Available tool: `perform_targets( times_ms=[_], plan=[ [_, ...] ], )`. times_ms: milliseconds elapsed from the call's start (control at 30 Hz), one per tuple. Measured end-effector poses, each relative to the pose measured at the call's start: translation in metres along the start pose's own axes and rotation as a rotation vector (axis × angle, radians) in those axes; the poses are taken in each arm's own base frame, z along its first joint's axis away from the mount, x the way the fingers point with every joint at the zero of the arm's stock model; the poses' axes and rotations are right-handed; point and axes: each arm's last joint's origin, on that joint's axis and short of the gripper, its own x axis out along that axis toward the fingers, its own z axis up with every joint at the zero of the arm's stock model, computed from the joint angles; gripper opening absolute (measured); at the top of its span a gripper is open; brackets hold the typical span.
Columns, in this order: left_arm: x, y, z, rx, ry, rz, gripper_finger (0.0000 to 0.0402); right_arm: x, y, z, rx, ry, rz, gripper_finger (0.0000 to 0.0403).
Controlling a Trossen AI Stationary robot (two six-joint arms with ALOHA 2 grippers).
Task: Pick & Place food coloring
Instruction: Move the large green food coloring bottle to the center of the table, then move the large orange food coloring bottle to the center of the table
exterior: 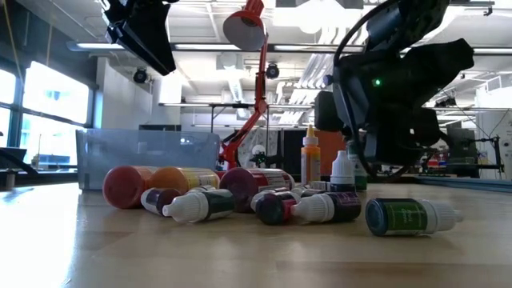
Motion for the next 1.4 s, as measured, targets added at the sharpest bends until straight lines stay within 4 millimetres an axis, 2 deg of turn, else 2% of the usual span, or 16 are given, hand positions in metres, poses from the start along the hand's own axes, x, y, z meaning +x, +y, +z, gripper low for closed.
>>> perform_targets(
  times_ms=[367,633,967,1067,1233,1400],
  plan=[
    [0.000,0.000,0.000,0.000,0.002,-0.002,0.0145,-0.012,-0.006,0.007,0.047,-0.013,-0.074,0.0173],
    [0.000,0.000,0.000,-0.001,0.002,-0.003,0.0145,-0.015,-0.007,0.006,0.062,0.082,-0.129,0.0197],
    [0.000,-0.001,-0.001,-0.012,0.036,-0.036,0.0145,-0.022,-0.005,0.005,0.096,0.118,-0.170,0.0202],
    [0.000,-0.002,-0.001,-0.020,0.054,-0.060,0.0145,-0.027,-0.004,0.002,0.153,0.138,-0.199,0.0200],
    [0.000,-0.007,0.000,-0.121,0.100,-0.141,0.0145,-0.039,0.003,-0.009,0.252,0.195,-0.283,0.0200],
    [0.003,-0.013,-0.001,-0.272,0.165,-0.191,0.0145,-0.056,0.008,-0.021,0.357,0.168,-0.348,0.0197]
  ],
)
